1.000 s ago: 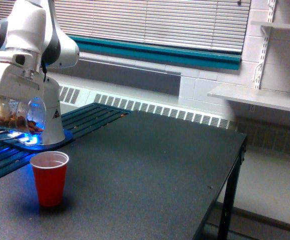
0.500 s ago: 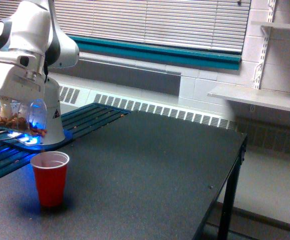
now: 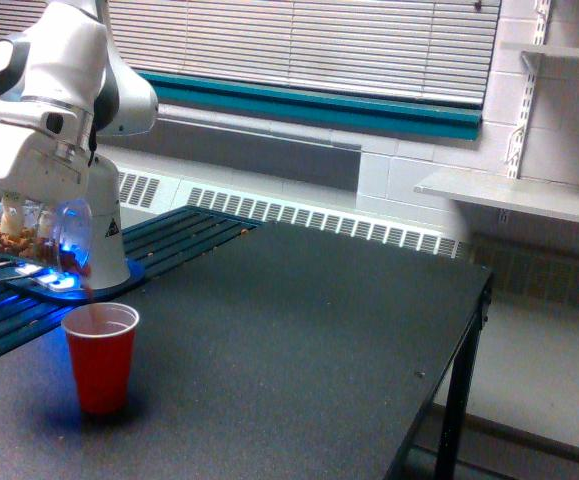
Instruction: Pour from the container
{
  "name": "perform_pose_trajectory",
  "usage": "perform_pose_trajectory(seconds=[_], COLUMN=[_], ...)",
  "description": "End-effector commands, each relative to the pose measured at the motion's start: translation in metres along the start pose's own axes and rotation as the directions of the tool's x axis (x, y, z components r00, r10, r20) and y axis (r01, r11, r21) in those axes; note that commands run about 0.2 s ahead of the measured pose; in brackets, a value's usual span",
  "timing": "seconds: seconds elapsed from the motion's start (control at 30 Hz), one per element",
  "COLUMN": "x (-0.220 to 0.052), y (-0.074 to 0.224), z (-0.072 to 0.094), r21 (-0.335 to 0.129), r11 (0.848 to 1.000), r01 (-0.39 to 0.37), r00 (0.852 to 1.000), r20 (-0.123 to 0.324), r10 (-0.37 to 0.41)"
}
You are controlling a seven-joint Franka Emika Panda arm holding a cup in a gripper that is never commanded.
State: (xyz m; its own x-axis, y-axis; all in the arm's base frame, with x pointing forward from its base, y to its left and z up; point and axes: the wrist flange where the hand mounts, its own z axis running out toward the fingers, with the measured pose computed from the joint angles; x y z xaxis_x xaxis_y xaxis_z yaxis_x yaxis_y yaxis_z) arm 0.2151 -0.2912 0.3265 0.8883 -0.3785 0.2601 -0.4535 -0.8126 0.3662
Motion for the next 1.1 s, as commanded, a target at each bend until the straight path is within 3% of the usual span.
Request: perform_pose_trajectory(seconds=[0.03, 1.1], x=[-0.0012, 0.0066], y=[0.0044, 0.0003], z=[0.0018, -0.0006], r21=[-0.02, -0.072], r11=[1.0, 0.995], r01=[-0.004, 0.066], r00=[1.0, 0.997], r20=[0.009, 0.032], r10=[0.004, -0.064])
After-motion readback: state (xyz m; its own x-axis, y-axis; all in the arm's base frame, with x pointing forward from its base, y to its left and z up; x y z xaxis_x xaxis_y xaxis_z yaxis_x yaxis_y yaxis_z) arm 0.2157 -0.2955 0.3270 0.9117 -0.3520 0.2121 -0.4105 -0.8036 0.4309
